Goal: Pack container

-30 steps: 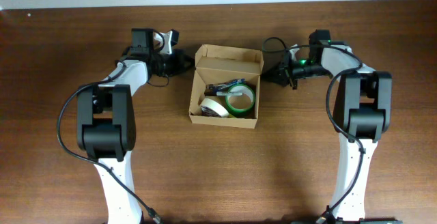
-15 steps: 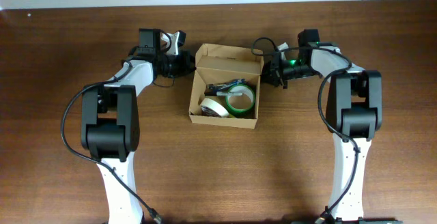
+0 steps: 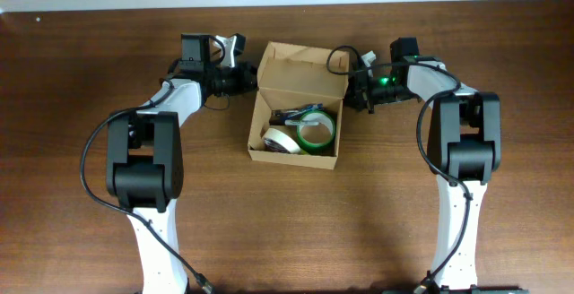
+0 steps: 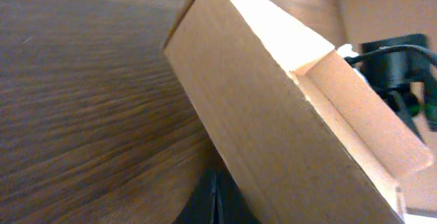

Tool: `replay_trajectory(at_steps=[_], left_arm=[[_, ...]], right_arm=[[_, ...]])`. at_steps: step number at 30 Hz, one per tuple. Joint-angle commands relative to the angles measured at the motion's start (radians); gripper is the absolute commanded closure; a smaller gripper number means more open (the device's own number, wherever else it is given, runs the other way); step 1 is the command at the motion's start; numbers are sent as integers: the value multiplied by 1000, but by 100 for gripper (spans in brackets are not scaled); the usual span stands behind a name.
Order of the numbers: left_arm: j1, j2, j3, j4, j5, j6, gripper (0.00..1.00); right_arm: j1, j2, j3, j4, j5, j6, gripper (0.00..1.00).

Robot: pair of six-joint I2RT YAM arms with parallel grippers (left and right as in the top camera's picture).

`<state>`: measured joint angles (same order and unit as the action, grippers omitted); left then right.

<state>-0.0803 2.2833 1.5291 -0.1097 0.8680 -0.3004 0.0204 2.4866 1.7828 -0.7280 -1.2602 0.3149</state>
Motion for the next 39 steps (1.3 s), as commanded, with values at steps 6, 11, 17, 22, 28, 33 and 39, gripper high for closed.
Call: replay_trajectory(at_steps=[6, 11, 17, 22, 28, 33, 39], left_arm=[[6, 7, 5, 14, 124, 2, 98], [25, 7, 5, 82, 194, 2, 98], [76, 7, 24, 140, 312, -2, 98], [111, 7, 29, 147, 368, -2, 98], [119, 7, 29, 176, 413, -2, 98], [117, 7, 30, 227, 457, -2, 98], [117, 7, 30, 227, 457, -2, 98]], right_arm=[[8, -15, 2, -22, -95, -58, 94], [7, -64, 2, -92, -97, -134, 94], [6, -131, 2, -235, -39, -249, 93], [6, -183, 3, -353, 61, -332, 93], [6, -224, 3, -495, 124, -441, 93], [6, -257, 3, -557, 187, -472, 93], [6, -276, 3, -564, 193, -472, 93]])
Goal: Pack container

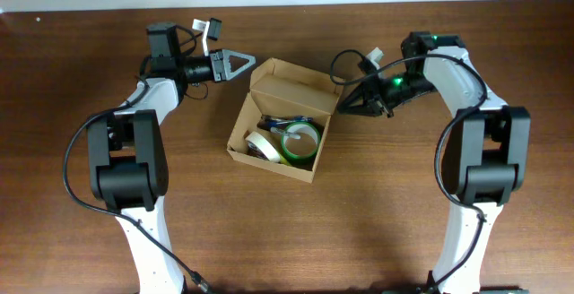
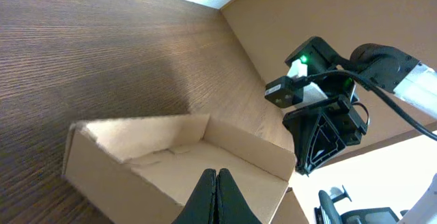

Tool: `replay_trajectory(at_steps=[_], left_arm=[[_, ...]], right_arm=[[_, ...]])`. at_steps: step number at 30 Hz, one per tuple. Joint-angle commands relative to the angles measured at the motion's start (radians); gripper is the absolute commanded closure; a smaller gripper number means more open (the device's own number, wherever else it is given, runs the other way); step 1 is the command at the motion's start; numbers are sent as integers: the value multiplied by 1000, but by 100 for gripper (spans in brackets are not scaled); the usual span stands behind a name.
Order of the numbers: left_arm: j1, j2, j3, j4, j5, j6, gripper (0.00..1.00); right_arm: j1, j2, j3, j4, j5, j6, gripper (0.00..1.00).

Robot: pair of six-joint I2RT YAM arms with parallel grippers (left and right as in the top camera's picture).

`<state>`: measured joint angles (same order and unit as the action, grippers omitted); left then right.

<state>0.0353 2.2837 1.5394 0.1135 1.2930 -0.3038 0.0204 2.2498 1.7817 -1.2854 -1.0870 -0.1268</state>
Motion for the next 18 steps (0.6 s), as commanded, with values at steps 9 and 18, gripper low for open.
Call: replay_trajectory(at_steps=[9, 18], left_arm=[[6, 7, 19, -16, -136, 7, 98], [-3, 8, 19, -320, -450, 282, 98]], right_arm=[[5, -39, 4, 16, 183, 72, 92], [-15, -39, 4, 67, 235, 136, 91]])
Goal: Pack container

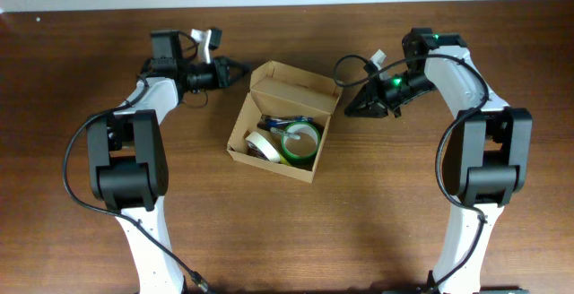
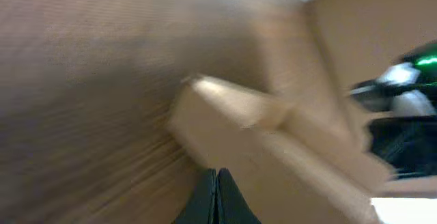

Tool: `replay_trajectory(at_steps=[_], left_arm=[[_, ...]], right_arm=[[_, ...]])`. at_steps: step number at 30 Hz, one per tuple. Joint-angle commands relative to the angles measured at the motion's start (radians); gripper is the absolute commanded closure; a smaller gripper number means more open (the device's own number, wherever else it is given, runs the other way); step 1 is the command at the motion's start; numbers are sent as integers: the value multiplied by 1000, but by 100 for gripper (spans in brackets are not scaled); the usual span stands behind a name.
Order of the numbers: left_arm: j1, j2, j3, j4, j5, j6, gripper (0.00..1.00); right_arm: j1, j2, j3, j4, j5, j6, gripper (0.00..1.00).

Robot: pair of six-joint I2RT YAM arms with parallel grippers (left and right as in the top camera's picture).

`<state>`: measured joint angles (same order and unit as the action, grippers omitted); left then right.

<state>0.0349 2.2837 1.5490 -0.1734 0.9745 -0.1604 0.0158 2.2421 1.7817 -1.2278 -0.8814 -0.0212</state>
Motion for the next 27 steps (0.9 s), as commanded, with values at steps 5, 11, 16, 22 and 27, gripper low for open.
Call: replay_trajectory(at_steps=[5, 11, 16, 22, 27], left_arm=[[-21, 24, 10, -73, -160, 177, 98], [-55, 52, 10, -76, -150, 176, 98], [-90, 56, 10, -74, -133, 177, 98], [-112, 56, 10, -51, -133, 176, 98], [-113, 56, 10, -44, -118, 172, 98]], right_arm=[[-11, -31, 4, 17, 30, 31, 91], [-11, -31, 4, 14, 30, 31, 91], [-10, -31, 4, 12, 56, 35, 91], [-10, -31, 4, 3, 56, 34, 90], [-10, -31, 4, 1, 56, 34, 90]])
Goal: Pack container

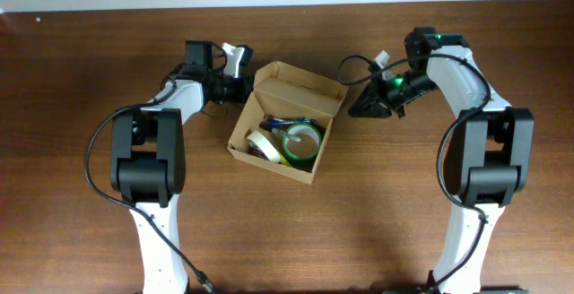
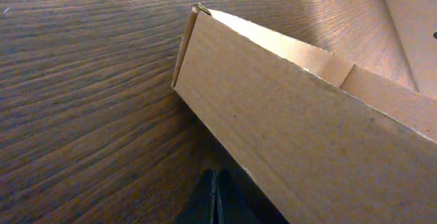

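Note:
An open cardboard box (image 1: 301, 80) sits turned at an angle in the middle of the table. Inside lie a white tape roll (image 1: 262, 143), a green tape roll (image 1: 297, 138) and some darker items. My left gripper (image 1: 247, 86) rests low at the box's back left corner. In the left wrist view it (image 2: 215, 193) is shut with nothing between its fingers, right beside the box's outer wall (image 2: 293, 121). The right gripper (image 1: 360, 106) hovers just off the box's back right corner, its jaw state unclear.
The dark wooden table (image 1: 404, 213) stretches around the box on all sides. A pale wall strip runs along the far edge. Both arms' cables loop near the box's back corners.
My left gripper has moved right and nearer, from a spot clear of the box to its back left corner, still shut. The box and the right arm stay about where they were.
At first the box sat square with both grippers pressed at its back corners. Later it lay turned and shifted left, with the left gripper open and clear of it and the right pulled back. Then the left gripper was shut, and now it is beside the box wall.

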Tool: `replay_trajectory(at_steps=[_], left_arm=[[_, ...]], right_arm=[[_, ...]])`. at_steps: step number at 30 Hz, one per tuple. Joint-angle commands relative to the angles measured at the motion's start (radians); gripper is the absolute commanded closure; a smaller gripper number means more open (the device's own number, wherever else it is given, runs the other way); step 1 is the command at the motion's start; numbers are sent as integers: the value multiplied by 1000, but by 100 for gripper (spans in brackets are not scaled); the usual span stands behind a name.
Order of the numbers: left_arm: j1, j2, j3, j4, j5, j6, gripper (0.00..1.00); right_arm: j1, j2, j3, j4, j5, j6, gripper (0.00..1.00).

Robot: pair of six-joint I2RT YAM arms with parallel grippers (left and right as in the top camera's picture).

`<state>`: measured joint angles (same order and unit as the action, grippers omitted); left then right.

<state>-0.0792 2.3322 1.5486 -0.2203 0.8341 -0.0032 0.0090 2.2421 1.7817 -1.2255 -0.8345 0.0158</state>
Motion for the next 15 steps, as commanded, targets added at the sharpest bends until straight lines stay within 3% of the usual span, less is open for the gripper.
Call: replay_trajectory(at_steps=[1, 15], left_arm=[[2, 7, 10, 3, 35, 15, 98], [34, 7, 10, 143, 328, -75, 98]], right_arm=[[-3, -31, 4, -1, 11, -3, 90], [-3, -31, 4, -11, 35, -3, 89]])
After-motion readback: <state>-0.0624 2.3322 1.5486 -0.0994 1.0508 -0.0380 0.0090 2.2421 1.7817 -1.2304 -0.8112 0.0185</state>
